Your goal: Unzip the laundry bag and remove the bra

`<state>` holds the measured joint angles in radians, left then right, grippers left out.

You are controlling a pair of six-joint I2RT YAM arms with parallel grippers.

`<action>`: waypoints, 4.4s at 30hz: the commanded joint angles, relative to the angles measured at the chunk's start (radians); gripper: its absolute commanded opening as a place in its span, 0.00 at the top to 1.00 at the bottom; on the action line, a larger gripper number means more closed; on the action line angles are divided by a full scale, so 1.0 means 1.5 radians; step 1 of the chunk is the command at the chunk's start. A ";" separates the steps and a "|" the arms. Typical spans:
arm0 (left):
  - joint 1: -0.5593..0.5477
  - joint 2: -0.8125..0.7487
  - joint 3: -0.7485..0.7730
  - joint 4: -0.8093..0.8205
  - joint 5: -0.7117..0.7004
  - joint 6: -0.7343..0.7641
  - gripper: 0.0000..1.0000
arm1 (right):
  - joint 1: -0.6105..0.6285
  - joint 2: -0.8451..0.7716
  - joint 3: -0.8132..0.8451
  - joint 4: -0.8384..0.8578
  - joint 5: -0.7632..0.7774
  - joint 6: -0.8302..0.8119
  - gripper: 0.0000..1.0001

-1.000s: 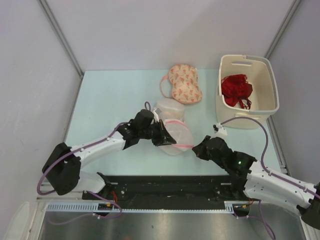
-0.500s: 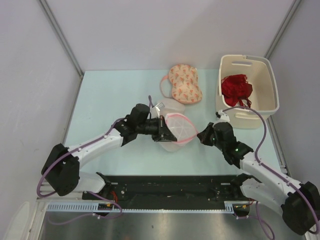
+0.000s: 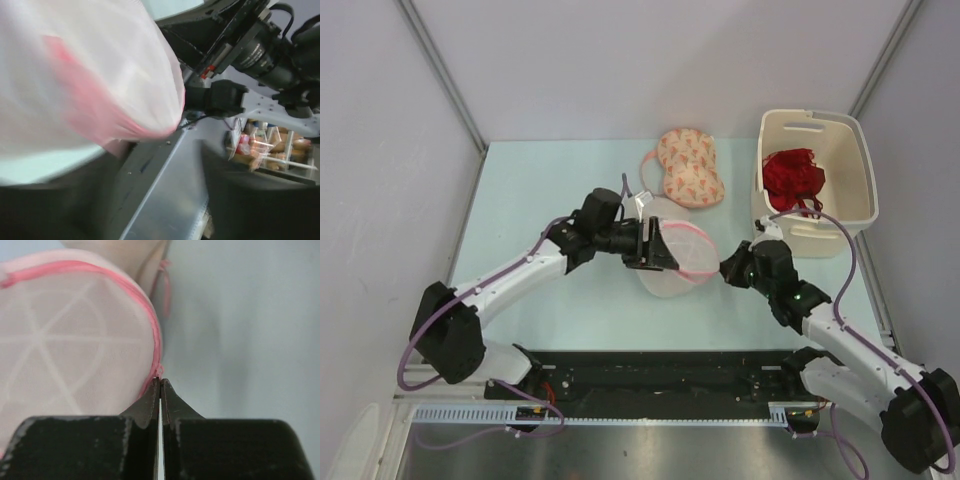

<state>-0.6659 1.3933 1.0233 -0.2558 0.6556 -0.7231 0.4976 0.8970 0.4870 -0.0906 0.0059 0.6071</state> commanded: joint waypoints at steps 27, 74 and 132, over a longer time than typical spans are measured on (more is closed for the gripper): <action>-0.112 0.049 -0.070 0.136 -0.219 -0.266 0.00 | 0.306 -0.026 0.051 -0.233 0.346 0.302 1.00; -0.039 0.048 0.020 -0.014 -0.130 -0.048 0.33 | 0.165 -0.224 0.056 -0.253 0.236 -0.058 0.38; 0.156 -0.123 -0.080 -0.077 -0.086 0.019 0.07 | 0.564 0.168 0.197 -0.158 0.520 -0.144 1.00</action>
<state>-0.4381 1.1946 0.9226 -0.4122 0.4744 -0.7155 1.3457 1.2087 0.7525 -0.3248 0.7483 0.3981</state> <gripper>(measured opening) 0.931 0.009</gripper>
